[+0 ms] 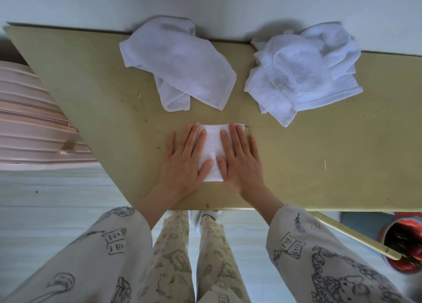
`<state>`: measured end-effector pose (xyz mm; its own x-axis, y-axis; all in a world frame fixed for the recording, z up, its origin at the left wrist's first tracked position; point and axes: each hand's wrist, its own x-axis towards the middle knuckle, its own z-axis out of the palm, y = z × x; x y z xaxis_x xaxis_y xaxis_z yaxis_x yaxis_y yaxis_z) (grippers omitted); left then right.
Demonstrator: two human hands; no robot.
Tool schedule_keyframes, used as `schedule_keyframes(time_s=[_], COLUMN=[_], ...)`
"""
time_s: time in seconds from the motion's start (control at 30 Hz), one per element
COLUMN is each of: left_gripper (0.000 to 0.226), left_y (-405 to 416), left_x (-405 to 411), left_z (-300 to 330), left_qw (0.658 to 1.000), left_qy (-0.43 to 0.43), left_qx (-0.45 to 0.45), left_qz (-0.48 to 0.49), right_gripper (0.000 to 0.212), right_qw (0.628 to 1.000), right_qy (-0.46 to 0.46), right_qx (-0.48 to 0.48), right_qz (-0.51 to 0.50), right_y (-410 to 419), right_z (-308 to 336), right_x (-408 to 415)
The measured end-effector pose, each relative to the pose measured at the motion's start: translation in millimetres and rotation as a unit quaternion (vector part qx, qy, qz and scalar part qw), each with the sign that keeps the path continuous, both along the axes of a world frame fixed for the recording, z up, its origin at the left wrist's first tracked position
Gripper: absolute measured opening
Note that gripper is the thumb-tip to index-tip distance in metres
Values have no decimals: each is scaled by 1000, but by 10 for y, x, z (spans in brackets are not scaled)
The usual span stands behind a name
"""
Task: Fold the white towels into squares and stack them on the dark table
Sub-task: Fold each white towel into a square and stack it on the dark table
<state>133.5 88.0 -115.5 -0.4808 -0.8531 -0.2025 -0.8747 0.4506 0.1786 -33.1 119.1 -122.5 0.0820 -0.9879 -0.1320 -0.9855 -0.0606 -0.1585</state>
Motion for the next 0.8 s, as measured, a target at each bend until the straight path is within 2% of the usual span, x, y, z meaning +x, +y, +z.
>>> schedule_keyframes(time_s=[0.13, 0.23, 0.37, 0.47, 0.53, 0.6, 0.8], left_gripper=[65, 56, 37, 32, 38, 46, 47], left_y=[-22, -32, -55, -162, -288, -416, -627], left_x=[-18, -40, 18, 7, -49, -106, -250], left_z=[101, 235, 324, 355, 393, 427, 531], left_qw=[1000, 999, 992, 979, 973, 973, 955], left_qy=[8, 31, 103, 129, 115, 93, -35], left_qx=[18, 18, -18, 25, 70, 118, 251], left_qz=[3, 18, 74, 157, 188, 172, 155], right_gripper=[57, 49, 35, 41, 47, 53, 52], right_qw=[999, 999, 971, 935, 930, 932, 920], right_qy=[21, -48, -177, -207, -156, -118, -138], right_qx=[31, 16, -35, 50, 103, 130, 156], right_qz=[9, 6, -157, -285, -317, -316, -331], right_y=[-50, -64, -87, -164, -201, -221, -167], right_z=[171, 315, 475, 566, 577, 576, 593], right_x=[-2, -44, -52, -2, 19, 45, 136])
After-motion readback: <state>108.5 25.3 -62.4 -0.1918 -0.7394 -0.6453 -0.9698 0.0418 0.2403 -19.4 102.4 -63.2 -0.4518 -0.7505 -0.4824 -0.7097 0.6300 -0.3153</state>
